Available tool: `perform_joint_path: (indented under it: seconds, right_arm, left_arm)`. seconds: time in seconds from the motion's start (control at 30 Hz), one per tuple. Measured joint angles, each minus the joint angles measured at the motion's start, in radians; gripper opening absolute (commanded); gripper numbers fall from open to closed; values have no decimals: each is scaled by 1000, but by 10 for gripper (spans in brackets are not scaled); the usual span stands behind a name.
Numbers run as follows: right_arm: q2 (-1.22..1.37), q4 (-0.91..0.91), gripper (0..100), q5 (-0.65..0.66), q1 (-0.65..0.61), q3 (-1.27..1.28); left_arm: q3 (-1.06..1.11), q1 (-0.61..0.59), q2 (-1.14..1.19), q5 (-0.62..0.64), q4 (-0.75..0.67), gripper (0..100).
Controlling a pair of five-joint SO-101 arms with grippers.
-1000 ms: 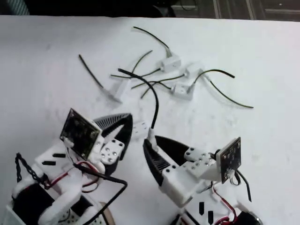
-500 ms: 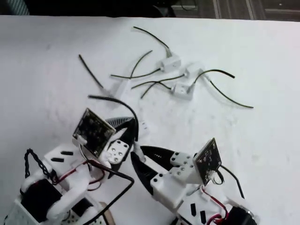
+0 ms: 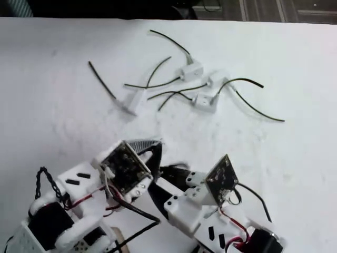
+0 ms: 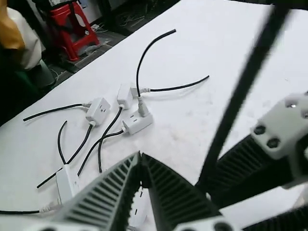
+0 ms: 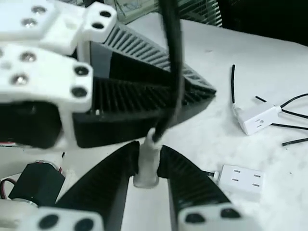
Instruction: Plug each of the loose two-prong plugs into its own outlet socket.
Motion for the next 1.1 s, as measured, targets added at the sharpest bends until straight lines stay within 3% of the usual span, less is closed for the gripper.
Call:
perform_joint_path:
  seconds: [0.63, 0.87, 1.1]
  right_arm:
    - [-2, -2, 19, 0, -6, 3]
    - [32, -32, 19, 0, 120, 3]
    - [373, -173, 19, 0, 244, 3]
  left_arm:
    - [11, -6, 0, -37, 0, 24]
    - [-8, -339, -164, 43, 18, 27]
    - [95, -655, -356, 11, 101, 24]
